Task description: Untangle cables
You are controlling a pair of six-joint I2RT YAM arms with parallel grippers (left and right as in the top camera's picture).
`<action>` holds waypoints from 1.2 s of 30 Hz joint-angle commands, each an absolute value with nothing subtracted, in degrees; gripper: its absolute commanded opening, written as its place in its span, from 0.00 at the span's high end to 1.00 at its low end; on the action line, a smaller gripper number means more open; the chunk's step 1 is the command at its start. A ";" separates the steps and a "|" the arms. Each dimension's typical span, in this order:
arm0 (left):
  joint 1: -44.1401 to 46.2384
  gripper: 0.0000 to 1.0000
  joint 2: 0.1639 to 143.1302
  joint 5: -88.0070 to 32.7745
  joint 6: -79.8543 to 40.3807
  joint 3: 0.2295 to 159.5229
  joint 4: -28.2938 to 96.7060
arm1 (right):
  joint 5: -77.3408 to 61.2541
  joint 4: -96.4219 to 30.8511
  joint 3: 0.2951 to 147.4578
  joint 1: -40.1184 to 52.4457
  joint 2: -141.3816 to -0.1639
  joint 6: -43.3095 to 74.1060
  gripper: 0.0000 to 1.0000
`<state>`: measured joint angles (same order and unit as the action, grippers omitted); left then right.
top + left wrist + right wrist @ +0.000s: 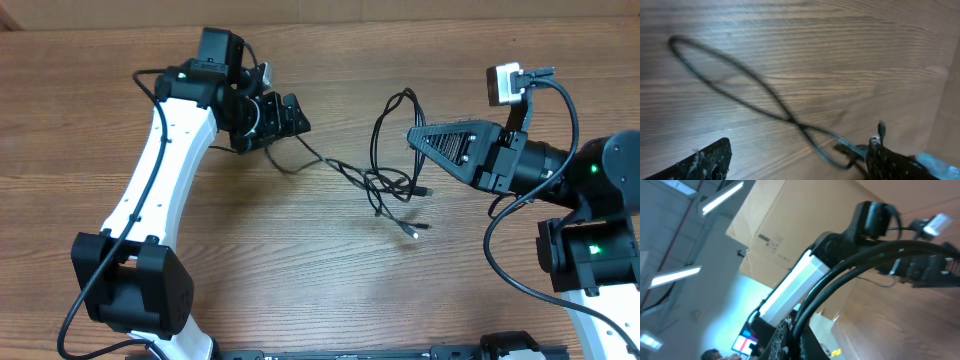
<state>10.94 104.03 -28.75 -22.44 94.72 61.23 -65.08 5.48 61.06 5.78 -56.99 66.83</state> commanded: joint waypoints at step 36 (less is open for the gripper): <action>29.39 0.26 107.24 -12.51 -51.05 94.52 58.59 | -67.18 25.08 62.54 6.04 -61.41 84.51 0.96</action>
<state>29.61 105.45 -14.02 -49.58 94.61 59.57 -65.69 24.45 61.08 5.76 -61.84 82.54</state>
